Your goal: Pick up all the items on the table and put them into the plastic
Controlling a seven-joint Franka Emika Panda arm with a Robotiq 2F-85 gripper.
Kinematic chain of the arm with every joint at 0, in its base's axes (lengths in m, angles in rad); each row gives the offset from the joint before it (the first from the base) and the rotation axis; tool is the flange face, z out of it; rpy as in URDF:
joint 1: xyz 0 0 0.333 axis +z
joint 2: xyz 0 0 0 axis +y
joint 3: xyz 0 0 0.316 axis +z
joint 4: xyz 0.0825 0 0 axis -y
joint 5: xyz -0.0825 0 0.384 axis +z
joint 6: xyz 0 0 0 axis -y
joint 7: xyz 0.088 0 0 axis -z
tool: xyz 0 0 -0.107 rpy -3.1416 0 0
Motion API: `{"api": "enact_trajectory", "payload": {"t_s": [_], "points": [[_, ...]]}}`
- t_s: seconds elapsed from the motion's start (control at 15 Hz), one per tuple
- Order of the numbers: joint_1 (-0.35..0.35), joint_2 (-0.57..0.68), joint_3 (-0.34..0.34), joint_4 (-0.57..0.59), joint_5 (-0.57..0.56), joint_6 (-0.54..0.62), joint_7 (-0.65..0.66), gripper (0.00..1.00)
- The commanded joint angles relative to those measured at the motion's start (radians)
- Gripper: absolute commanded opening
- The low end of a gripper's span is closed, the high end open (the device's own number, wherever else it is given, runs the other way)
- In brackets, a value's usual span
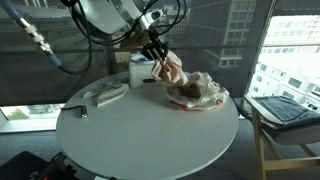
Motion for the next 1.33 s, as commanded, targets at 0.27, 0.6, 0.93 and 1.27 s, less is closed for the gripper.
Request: {"api": "enact_trajectory", "payload": {"t_s": [0.27, 0.6, 0.93, 1.27], "points": [[-0.128, 0.207, 0.079, 0.241, 0.062, -0.112, -0.058, 0.14], [-0.159, 0.360, 0.073, 0.423, 0.168, -0.111, -0.192, 0.14], [-0.199, 0.523, 0.092, 0.584, 0.306, -0.081, -0.358, 0.14], [-0.246, 0.685, 0.118, 0.711, 0.412, -0.052, -0.467, 0.14]]}}
